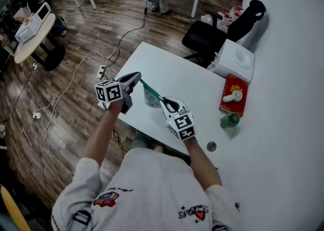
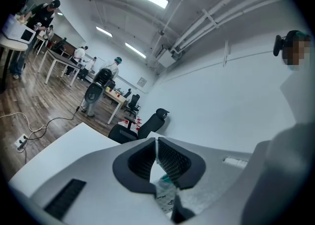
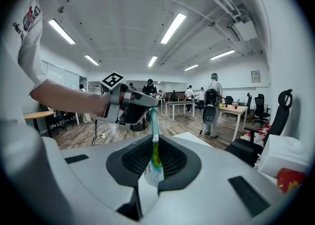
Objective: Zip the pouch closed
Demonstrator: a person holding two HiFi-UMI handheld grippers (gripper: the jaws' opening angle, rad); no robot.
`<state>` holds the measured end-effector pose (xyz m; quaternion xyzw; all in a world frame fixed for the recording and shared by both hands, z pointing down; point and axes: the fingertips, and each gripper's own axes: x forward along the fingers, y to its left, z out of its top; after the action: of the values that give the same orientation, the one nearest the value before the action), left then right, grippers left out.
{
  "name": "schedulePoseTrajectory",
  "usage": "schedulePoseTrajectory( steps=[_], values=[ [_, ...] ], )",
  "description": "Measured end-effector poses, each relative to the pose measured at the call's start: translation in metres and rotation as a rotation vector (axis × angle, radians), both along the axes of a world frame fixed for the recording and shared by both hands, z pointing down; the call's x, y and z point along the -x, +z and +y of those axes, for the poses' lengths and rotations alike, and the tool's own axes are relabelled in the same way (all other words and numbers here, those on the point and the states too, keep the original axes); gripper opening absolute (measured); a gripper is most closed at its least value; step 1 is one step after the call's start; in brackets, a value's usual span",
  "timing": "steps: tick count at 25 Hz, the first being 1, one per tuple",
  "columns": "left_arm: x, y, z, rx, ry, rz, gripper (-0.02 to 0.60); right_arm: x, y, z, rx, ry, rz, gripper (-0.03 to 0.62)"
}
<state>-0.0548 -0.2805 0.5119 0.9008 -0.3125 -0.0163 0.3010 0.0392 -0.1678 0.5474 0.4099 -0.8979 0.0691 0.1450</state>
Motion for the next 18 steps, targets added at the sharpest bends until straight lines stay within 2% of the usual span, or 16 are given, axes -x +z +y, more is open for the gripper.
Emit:
schedulePoseTrajectory(
  steps=[7, 14, 18],
  values=[
    [0.016, -0.006, -0.008, 0.016, -0.05, 0.036, 0.018, -0.014, 0.003, 0.005, 0.007, 0.005, -0.018, 0.038],
    [0.016, -0.004, -0.005, 0.006, -0.04, 0.0, 0.018, -0.012, 0.004, 0.009, 0.005, 0.006, -0.019, 0.038],
    [0.013, -0.009, 0.001, -0.005, -0.016, 0.005, 0.018, -0.015, 0.011, 0.007, 0.021, 0.046, -0.053, 0.041]
  ],
)
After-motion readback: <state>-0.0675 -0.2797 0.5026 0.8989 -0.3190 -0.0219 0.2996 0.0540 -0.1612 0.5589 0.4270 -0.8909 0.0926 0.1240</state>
